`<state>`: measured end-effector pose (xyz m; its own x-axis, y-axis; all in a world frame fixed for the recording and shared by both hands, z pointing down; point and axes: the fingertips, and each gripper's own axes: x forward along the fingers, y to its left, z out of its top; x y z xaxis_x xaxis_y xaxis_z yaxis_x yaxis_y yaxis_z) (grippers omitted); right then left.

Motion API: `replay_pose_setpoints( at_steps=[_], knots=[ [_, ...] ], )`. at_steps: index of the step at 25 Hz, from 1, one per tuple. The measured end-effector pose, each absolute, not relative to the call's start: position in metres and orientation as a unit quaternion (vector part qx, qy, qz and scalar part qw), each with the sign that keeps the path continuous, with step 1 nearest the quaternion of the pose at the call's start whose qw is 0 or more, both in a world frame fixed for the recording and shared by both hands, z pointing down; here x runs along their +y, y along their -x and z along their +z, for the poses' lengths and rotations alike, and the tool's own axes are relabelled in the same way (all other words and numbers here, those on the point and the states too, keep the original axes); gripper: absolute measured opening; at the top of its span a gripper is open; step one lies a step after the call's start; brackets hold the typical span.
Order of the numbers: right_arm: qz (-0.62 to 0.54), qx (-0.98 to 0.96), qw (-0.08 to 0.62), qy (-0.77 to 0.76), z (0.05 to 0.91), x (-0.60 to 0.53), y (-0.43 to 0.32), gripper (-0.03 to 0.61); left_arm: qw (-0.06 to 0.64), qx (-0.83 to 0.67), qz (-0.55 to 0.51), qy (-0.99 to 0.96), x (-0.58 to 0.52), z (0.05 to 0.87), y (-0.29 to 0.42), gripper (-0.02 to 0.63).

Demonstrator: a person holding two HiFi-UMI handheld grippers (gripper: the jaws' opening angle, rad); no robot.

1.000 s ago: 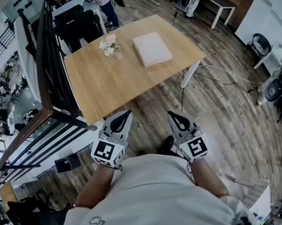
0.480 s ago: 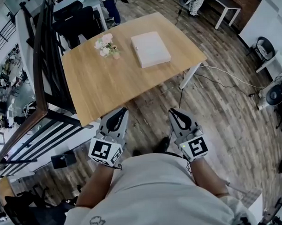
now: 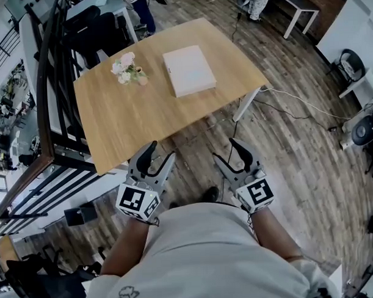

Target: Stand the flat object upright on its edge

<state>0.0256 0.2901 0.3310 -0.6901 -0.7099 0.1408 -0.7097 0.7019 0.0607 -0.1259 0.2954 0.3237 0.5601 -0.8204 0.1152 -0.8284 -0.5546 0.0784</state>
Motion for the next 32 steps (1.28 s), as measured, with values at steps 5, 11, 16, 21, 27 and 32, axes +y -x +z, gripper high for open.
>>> replay_pose_setpoints(
  at_steps=[5, 11, 16, 21, 27, 32],
  knots=[
    [0.018, -0.918, 0.077, -0.388, 0.339, 0.274, -0.064, 0.256, 0.067, -0.470, 0.044, -0.879, 0.279, 0.329, 0.092, 0.224],
    [0.022, -0.917, 0.077, -0.390, 0.346, 0.265, -0.105, 0.257, 0.063, -0.472, 0.048, -0.878, 0.265, 0.331, 0.060, 0.224],
    [0.029, -0.914, 0.078, -0.398, 0.350, 0.253, -0.125, 0.256, 0.066, -0.466, 0.051, -0.881, 0.252, 0.334, 0.042, 0.224],
    [0.028, -0.912, 0.081, -0.400, 0.351, 0.238, -0.130, 0.258, 0.073, -0.463, 0.051, -0.882, 0.234, 0.341, 0.038, 0.224],
    [0.033, -0.909, 0.088, -0.406, 0.355, 0.202, -0.135, 0.257, 0.081, -0.457, 0.047, -0.884, 0.193, 0.348, 0.033, 0.224],
    [0.037, -0.909, 0.088, -0.406, 0.355, 0.159, -0.133, 0.256, 0.080, -0.456, 0.050, -0.885, 0.149, 0.351, 0.032, 0.224]
  ],
)
